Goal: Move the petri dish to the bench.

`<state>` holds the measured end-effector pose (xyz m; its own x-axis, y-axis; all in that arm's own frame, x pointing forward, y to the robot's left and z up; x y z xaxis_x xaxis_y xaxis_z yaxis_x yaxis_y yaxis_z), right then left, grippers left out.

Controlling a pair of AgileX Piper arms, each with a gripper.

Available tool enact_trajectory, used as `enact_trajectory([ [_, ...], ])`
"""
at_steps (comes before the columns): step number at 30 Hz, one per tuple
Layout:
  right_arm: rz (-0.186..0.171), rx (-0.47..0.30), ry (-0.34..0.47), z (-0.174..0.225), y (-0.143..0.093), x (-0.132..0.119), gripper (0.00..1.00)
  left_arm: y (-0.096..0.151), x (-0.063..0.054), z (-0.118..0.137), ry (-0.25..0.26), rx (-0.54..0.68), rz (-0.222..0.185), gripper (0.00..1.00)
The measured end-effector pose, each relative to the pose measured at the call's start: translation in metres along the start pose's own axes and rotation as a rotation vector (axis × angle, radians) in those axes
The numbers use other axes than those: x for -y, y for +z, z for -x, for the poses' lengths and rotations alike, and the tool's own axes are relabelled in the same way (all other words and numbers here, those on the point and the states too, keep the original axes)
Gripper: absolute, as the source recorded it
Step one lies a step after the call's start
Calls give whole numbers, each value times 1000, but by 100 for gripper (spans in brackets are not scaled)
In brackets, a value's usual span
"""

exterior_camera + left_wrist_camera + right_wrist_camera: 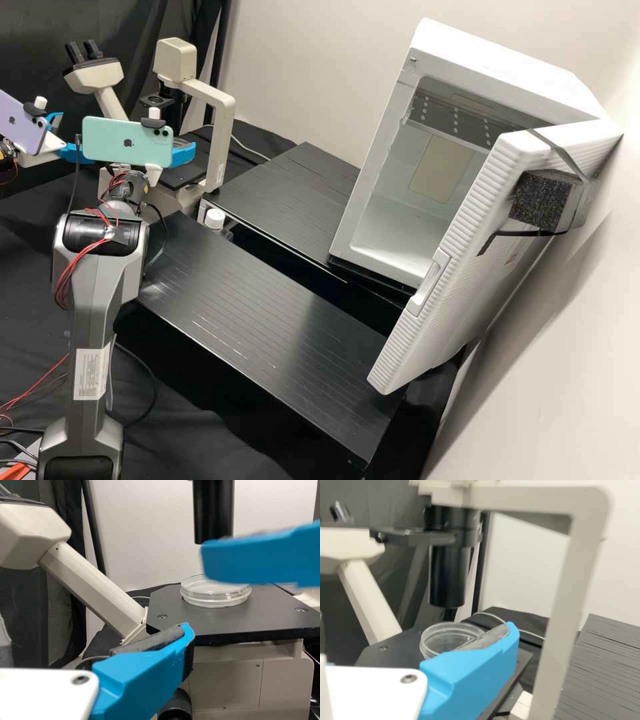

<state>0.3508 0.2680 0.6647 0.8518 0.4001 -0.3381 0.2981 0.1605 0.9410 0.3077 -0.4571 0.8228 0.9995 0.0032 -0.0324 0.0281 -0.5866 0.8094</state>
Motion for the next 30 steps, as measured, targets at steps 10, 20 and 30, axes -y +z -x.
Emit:
enact_trajectory([
  [10,11,63,-7,-29,3,8,100,0,0,0,0,0,0,100],
  [20,-30,94,-4,-52,4,13,100,0,0,0,0,0,0,100],
  [30,-42,161,-43,-68,19,32,100,0,0,0,0,0,0,100],
])
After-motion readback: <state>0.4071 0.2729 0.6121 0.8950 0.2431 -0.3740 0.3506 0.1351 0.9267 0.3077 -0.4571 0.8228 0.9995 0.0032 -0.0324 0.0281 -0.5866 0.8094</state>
